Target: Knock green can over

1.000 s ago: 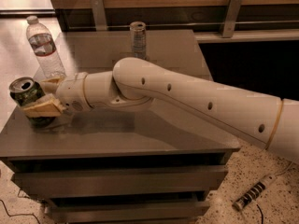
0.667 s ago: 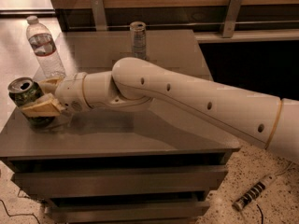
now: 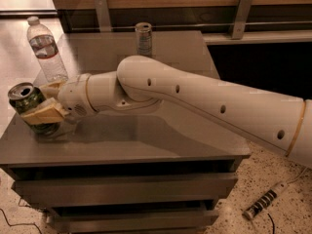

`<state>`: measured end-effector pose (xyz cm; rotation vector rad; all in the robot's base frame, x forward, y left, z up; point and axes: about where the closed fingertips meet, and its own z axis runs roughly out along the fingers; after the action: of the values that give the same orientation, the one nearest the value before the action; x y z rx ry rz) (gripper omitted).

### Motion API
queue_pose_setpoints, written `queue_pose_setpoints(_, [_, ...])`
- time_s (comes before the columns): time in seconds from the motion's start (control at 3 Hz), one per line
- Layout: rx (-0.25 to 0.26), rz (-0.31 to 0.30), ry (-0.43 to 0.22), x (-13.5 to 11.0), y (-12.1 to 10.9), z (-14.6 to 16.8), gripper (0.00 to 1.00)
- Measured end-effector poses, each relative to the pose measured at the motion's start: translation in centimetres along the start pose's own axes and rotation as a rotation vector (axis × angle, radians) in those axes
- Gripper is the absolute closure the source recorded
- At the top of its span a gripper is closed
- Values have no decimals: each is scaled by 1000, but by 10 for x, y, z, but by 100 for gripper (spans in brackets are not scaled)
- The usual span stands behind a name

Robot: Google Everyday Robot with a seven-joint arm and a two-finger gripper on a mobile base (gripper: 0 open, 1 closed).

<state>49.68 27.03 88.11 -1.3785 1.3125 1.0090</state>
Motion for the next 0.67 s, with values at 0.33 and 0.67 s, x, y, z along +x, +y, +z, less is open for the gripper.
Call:
queue_pose_setpoints(0.33, [46,1,122,-11,0,-26,100])
queue_pose_setpoints(0.67, [84,-8,267,-25,-2,-55,100])
